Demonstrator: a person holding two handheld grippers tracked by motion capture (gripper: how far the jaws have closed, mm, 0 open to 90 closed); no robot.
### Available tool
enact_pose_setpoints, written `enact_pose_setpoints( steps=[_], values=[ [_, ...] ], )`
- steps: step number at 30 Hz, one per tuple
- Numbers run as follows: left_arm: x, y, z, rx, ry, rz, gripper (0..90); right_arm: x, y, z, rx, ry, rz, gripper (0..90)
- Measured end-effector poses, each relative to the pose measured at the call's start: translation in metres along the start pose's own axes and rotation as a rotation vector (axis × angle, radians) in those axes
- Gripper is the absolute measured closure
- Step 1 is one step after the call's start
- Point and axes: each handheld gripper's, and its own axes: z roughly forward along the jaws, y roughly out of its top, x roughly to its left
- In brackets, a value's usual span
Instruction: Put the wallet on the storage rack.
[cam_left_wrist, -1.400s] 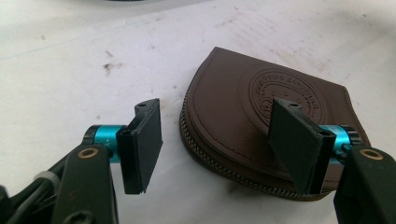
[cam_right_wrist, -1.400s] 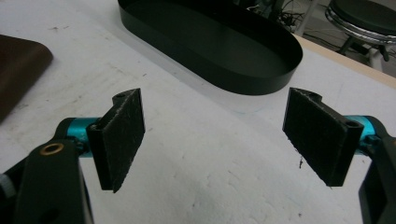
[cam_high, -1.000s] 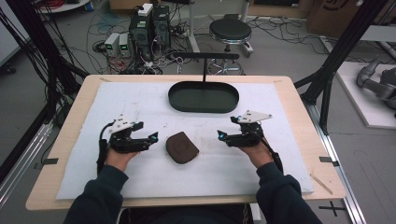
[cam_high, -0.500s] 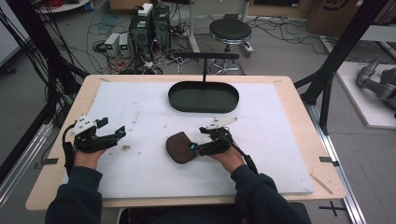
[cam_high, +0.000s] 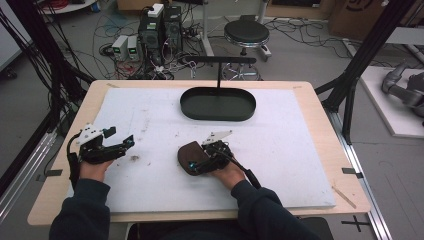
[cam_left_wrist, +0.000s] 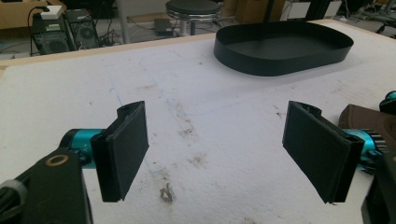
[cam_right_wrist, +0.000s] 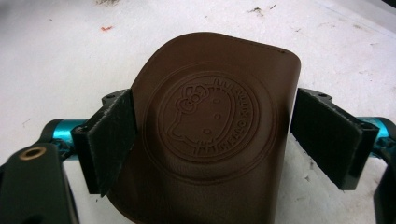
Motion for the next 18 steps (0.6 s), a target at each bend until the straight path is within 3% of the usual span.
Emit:
enact_pose_setpoints(
  steps=[8,14,16,18],
  values=[
    [-0.001,0.0,0.0,0.002,-0.006,0.002,22.7,-0.004,0.0,-0.002,0.011,0.004,0.022,14.1],
    [-0.001,0.0,0.001,0.005,-0.01,0.004,22.9,-0.015,0.0,-0.008,-0.008,-0.018,0.086,15.3],
    [-0.002,0.0,0.002,0.01,-0.012,0.007,23.0,-0.018,-0.002,-0.006,0.009,0.0,0.082,15.7],
    [-0.003,0.0,0.003,0.013,-0.013,0.007,23.0,-0.02,-0.004,-0.003,0.022,0.029,0.123,17.5]
  ],
)
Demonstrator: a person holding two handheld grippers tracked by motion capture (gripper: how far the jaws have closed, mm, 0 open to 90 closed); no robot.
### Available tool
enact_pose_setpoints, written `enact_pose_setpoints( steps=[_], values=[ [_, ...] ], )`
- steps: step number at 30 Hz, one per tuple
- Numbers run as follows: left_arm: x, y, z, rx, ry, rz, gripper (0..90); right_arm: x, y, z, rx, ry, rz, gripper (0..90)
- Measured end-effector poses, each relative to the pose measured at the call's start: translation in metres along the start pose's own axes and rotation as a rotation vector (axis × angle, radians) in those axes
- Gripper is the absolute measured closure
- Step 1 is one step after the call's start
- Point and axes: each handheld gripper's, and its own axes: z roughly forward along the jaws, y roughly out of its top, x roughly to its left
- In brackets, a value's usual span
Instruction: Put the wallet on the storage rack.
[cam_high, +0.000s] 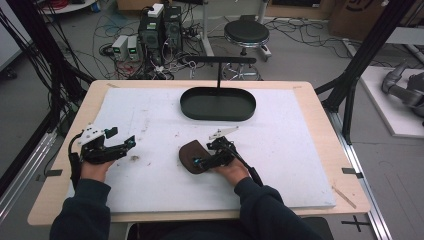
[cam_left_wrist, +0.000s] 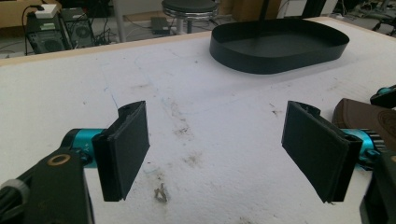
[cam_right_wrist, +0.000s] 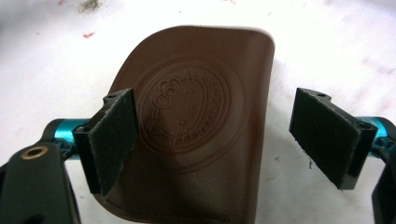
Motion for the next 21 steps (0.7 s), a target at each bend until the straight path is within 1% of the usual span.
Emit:
enact_pose_setpoints(
  steps=[1,2,4,5,6,9,11,12,15,17,18,20,21],
  values=[
    [0.0,0.0,0.001,0.0,0.0,0.002,23.1,-0.001,0.0,0.0,0.013,0.032,0.029,20.2],
    [0.0,0.0,0.001,0.003,0.0,0.006,23.1,-0.002,-0.001,0.001,0.012,0.05,0.045,20.5],
    [-0.001,0.0,0.002,0.002,-0.001,0.004,23.1,-0.002,0.0,0.001,0.019,0.05,0.049,21.6],
    [-0.001,0.0,0.002,0.007,-0.002,0.009,23.2,-0.003,0.0,0.001,0.022,0.052,0.046,24.2],
    [-0.001,0.0,0.003,0.006,-0.002,0.005,23.2,-0.003,0.0,0.0,0.022,0.069,0.041,28.4],
    [-0.002,-0.001,0.004,0.013,-0.004,0.008,23.3,-0.004,0.0,0.0,0.027,0.085,0.041,31.2],
    [-0.001,-0.001,0.004,0.014,-0.003,0.009,23.5,-0.004,0.0,0.0,0.03,0.089,0.048,34.2],
    [-0.001,0.0,0.003,0.014,-0.002,0.01,23.5,-0.003,0.001,-0.001,0.032,0.083,0.044,36.2],
    [-0.001,0.0,0.003,0.013,0.0,0.008,23.6,0.0,0.004,-0.007,0.01,0.056,-0.008,47.4],
    [-0.001,0.0,0.003,0.01,0.0,0.007,23.7,0.002,0.008,-0.013,-0.001,0.051,-0.037,55.1],
    [-0.001,0.0,0.003,0.009,0.0,0.006,23.7,0.003,0.011,-0.016,-0.013,0.047,-0.065,57.9],
    [-0.001,0.0,0.002,0.009,0.002,0.006,23.7,0.01,0.016,-0.024,-0.021,0.022,-0.115,62.6],
    [-0.001,0.0,0.002,0.009,0.002,0.004,23.7,0.012,0.018,-0.027,-0.032,0.005,-0.148,63.7]
  ],
)
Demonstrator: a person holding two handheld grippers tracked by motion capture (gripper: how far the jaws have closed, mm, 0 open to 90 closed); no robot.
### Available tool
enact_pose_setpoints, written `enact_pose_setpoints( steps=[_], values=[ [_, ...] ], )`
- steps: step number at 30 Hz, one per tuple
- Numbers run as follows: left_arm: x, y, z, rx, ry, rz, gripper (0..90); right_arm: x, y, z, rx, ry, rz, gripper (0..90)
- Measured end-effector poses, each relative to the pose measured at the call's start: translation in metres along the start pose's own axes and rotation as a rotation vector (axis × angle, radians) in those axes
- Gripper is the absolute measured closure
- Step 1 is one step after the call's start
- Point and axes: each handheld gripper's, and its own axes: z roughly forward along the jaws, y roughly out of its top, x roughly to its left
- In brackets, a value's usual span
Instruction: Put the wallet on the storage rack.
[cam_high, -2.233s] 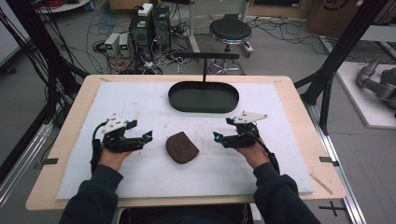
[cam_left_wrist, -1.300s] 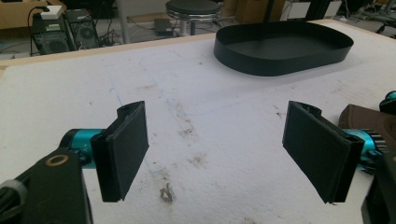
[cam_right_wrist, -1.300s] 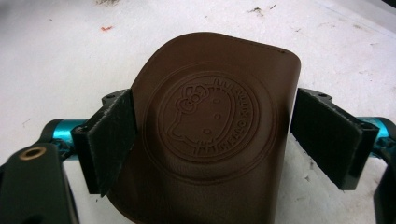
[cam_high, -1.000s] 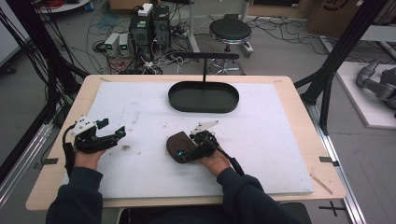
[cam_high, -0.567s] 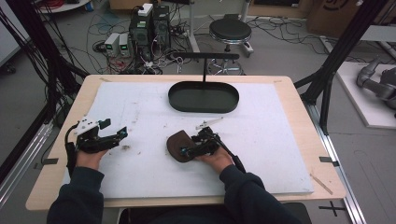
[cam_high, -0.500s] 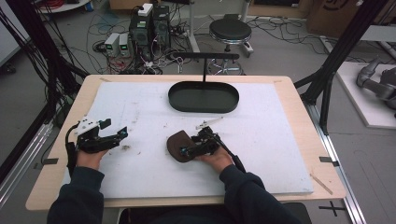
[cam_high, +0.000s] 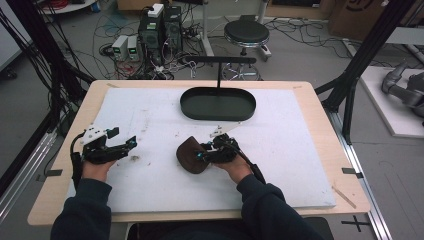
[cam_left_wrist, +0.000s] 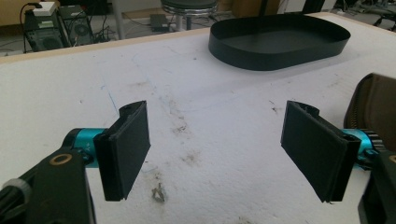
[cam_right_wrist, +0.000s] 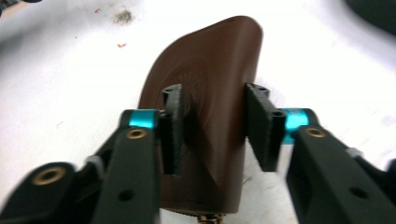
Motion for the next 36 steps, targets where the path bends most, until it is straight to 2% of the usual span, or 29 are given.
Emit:
enact_pose_setpoints(
  steps=[2,4,6,9,12,13,14,17,20,23,24,27,32,33,36],
  values=[
    [0.0,0.0,0.0,-0.002,-0.001,-0.002,23.8,0.004,0.004,-0.007,-0.012,-0.067,-0.073,65.7],
    [0.0,0.0,0.0,-0.004,-0.001,-0.003,23.9,0.004,0.007,-0.015,-0.037,-0.12,-0.11,67.6],
    [0.0,0.0,0.0,-0.005,-0.001,-0.006,23.9,0.004,0.008,-0.02,-0.039,-0.169,-0.144,68.0],
    [0.0,0.0,0.001,-0.003,-0.002,-0.002,24.0,0.002,0.007,-0.019,-0.046,-0.153,-0.191,65.8],
    [0.0,0.0,0.0,-0.002,-0.001,-0.002,24.1,-0.001,0.007,-0.017,-0.072,-0.066,-0.162,61.8],
    [0.0,0.0,0.0,-0.003,-0.002,-0.003,24.1,-0.002,0.006,-0.015,-0.063,-0.03,-0.132,60.7],
    [0.0,0.0,0.0,-0.004,-0.001,-0.004,24.1,-0.003,0.005,-0.012,-0.047,-0.005,-0.141,59.4],
    [0.0,0.0,0.0,-0.005,-0.002,-0.003,24.1,0.001,-0.001,0.001,0.019,0.011,-0.14,57.9],
    [0.001,0.0,0.0,-0.005,-0.002,-0.004,24.1,0.004,-0.003,0.008,0.025,0.024,-0.146,61.5],
    [0.001,0.0,0.0,-0.004,-0.003,-0.004,24.1,0.005,-0.002,0.007,0.009,0.009,-0.158,65.3],
    [0.001,0.0,0.0,-0.003,-0.004,-0.004,24.1,0.004,-0.002,0.005,0.011,0.008,-0.147,65.8],
    [0.0,0.0,0.0,-0.004,-0.01,0.0,24.0,-0.003,-0.001,-0.003,-0.03,-0.004,-0.106,66.0],
    [-0.001,0.0,0.0,-0.017,-0.023,0.015,24.0,-0.027,0.003,-0.019,-0.095,-0.061,-0.044,65.9],
    [-0.001,0.0,0.0,-0.022,-0.026,0.016,23.9,-0.033,0.004,-0.022,-0.099,-0.064,-0.02,65.9],
    [-0.001,0.0,0.0,-0.028,-0.027,0.018,23.7,-0.054,0.012,-0.03,-0.108,-0.117,0.001,65.9]
  ],
)
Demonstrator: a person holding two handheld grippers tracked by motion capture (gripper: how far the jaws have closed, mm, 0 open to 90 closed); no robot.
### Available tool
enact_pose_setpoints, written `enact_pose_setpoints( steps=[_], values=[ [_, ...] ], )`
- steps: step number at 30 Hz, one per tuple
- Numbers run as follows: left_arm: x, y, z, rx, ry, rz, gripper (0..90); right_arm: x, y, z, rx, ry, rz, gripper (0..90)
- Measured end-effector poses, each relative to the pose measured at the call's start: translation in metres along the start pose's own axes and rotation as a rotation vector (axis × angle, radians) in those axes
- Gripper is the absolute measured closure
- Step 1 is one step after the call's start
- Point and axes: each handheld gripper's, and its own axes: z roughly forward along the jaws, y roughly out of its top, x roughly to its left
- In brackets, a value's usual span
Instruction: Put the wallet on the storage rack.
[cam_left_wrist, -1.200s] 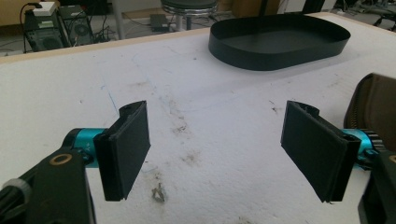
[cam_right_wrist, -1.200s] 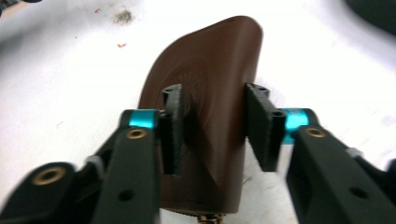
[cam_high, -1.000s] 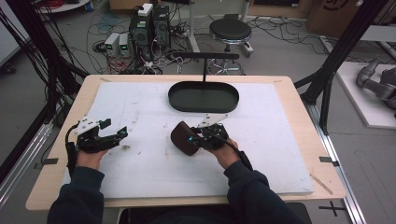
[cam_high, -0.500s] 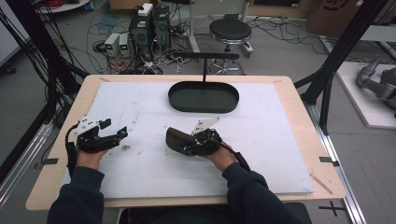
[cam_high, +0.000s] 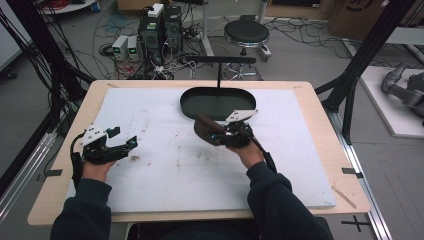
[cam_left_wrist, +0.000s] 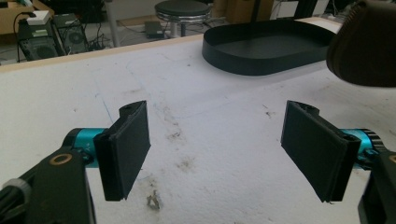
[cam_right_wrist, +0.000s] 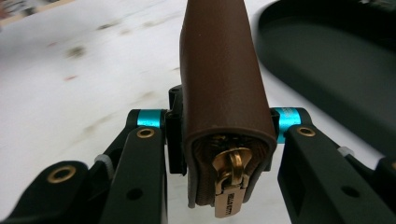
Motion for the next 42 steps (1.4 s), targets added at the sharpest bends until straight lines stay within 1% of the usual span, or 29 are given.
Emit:
enact_pose_setpoints(
  steps=[1,3,6,8,9,10,11,13,15,18,19,21,22,24,25,27,28,29,30,31,32,33,35,37,39,41,42],
  values=[
    [0.0,0.0,0.0,0.0,0.0,-0.001,23.7,-0.009,0.004,-0.001,0.009,-0.007,0.017,65.8],
    [0.0,0.0,0.0,0.001,0.0,0.0,23.7,-0.026,0.013,-0.002,0.014,-0.039,0.041,65.8],
    [0.0,0.0,0.001,0.0,-0.001,0.001,23.7,-0.052,0.025,0.001,0.007,-0.075,0.069,65.7],
    [0.0,0.0,0.001,0.001,-0.001,-0.001,23.7,-0.066,0.031,0.006,0.01,-0.101,0.086,65.7],
    [0.0,0.0,0.001,0.002,-0.001,0.0,23.7,-0.072,0.034,0.009,0.014,-0.104,0.095,65.6],
    [0.0,0.0,0.001,0.002,-0.001,0.001,23.7,-0.077,0.036,0.013,0.007,-0.117,0.089,65.6],
    [0.0,0.0,0.001,0.002,-0.001,0.0,23.7,-0.081,0.038,0.017,0.006,-0.126,0.098,65.6],
    [0.0,0.0,0.001,0.003,-0.001,0.002,23.7,-0.089,0.043,0.026,0.019,-0.143,0.114,65.6],
    [0.0,0.0,0.001,0.002,-0.001,0.002,23.7,-0.094,0.044,0.035,0.006,-0.177,0.102,65.6],
    [0.0,-0.001,0.001,0.001,0.001,-0.002,23.7,-0.099,0.045,0.052,0.038,-0.189,0.134,65.6],
    [0.001,-0.001,0.001,0.001,0.0,-0.002,23.7,-0.101,0.046,0.058,0.052,-0.18,0.151,65.5],
    [0.001,-0.001,0.001,0.001,0.0,-0.005,23.7,-0.101,0.045,0.067,0.038,-0.184,0.163,65.5],
    [0.001,-0.002,0.001,0.001,-0.002,-0.005,23.7,-0.102,0.045,0.072,0.033,-0.178,0.176,65.5],
    [0.001,-0.002,0.001,0.001,-0.004,-0.006,23.7,-0.104,0.041,0.08,0.033,-0.156,0.229,65.3],
    [0.001,-0.002,0.001,0.002,-0.004,-0.007,23.7,-0.105,0.039,0.083,0.037,-0.155,0.232,64.9],
    [0.001,-0.003,0.001,0.001,-0.003,-0.009,23.7,-0.108,0.035,0.086,0.062,-0.172,0.255,63.3],
    [0.002,-0.003,0.0,0.001,-0.003,-0.009,23.7,-0.11,0.033,0.086,0.058,-0.179,0.269,60.7],
    [0.002,-0.003,0.0,0.001,-0.003,-0.01,23.7,-0.112,0.032,0.084,0.049,-0.189,0.284,55.4],
    [0.002,-0.003,0.0,-0.002,-0.004,-0.015,23.7,-0.113,0.032,0.081,0.039,-0.219,0.292,48.7],
    [0.002,-0.003,0.0,-0.005,-0.004,-0.019,23.7,-0.115,0.033,0.078,0.032,-0.256,0.283,42.1],
    [0.002,-0.003,0.0,-0.006,-0.006,-0.02,23.7,-0.116,0.033,0.074,0.039,-0.278,0.285,41.6],
    [0.002,-0.003,0.0,-0.005,-0.005,-0.02,23.7,-0.118,0.033,0.072,0.04,-0.294,0.272,41.1],
    [0.001,-0.003,0.0,-0.002,-0.007,-0.015,23.7,-0.121,0.033,0.064,0.037,-0.312,0.274,40.5],
    [0.0,-0.003,0.001,-0.002,-0.009,-0.015,23.7,-0.124,0.032,0.055,0.022,-0.316,0.281,38.9],
    [0.0,-0.003,0.001,-0.001,-0.012,-0.012,23.7,-0.126,0.033,0.048,0.019,-0.316,0.279,38.7],
    [0.0,-0.003,0.001,-0.004,-0.015,-0.016,23.7,-0.128,0.033,0.04,0.014,-0.301,0.27,38.8],
    [0.0,-0.003,0.001,-0.005,-0.014,-0.019,23.7,-0.127,0.033,0.034,0.012,-0.305,0.258,38.8]
  ],
)
